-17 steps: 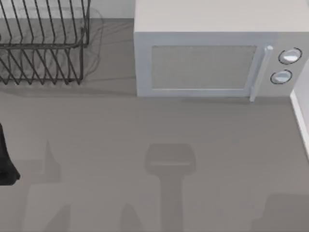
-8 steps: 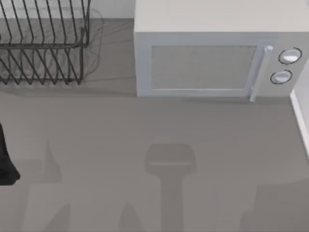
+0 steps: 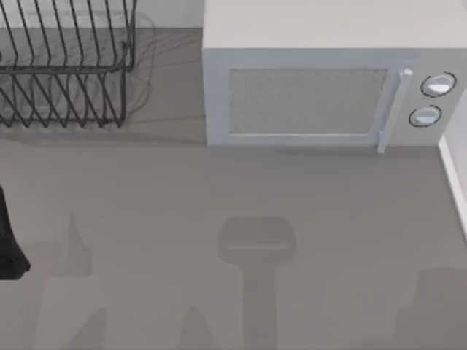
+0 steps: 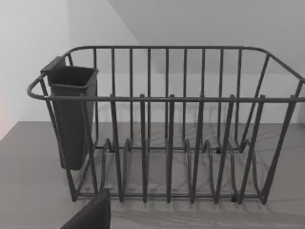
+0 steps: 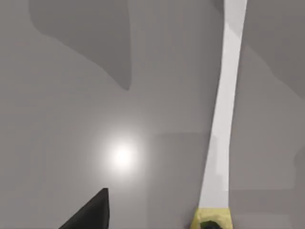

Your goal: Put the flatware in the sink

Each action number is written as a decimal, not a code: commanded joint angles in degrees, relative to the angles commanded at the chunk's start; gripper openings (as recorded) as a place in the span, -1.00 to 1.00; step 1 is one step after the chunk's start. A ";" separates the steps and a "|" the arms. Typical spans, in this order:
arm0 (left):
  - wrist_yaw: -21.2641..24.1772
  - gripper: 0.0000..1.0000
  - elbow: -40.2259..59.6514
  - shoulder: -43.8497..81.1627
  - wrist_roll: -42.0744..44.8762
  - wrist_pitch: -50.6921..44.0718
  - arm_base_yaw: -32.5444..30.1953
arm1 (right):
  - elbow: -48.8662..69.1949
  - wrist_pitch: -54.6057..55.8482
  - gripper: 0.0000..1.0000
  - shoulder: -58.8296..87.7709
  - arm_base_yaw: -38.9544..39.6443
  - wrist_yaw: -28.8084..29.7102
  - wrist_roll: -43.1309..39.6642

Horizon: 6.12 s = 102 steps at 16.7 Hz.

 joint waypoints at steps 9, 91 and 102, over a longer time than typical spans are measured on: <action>0.00 1.00 0.00 0.00 0.00 0.00 0.00 | -9.06 17.37 1.00 8.25 0.04 0.00 0.15; 0.00 1.00 0.00 0.00 0.00 0.00 0.00 | 140.04 -53.90 -1.00 85.62 11.99 2.83 13.81; 0.00 1.00 0.00 0.00 0.00 0.00 0.00 | 148.97 -56.64 -0.70 91.15 11.99 3.06 14.38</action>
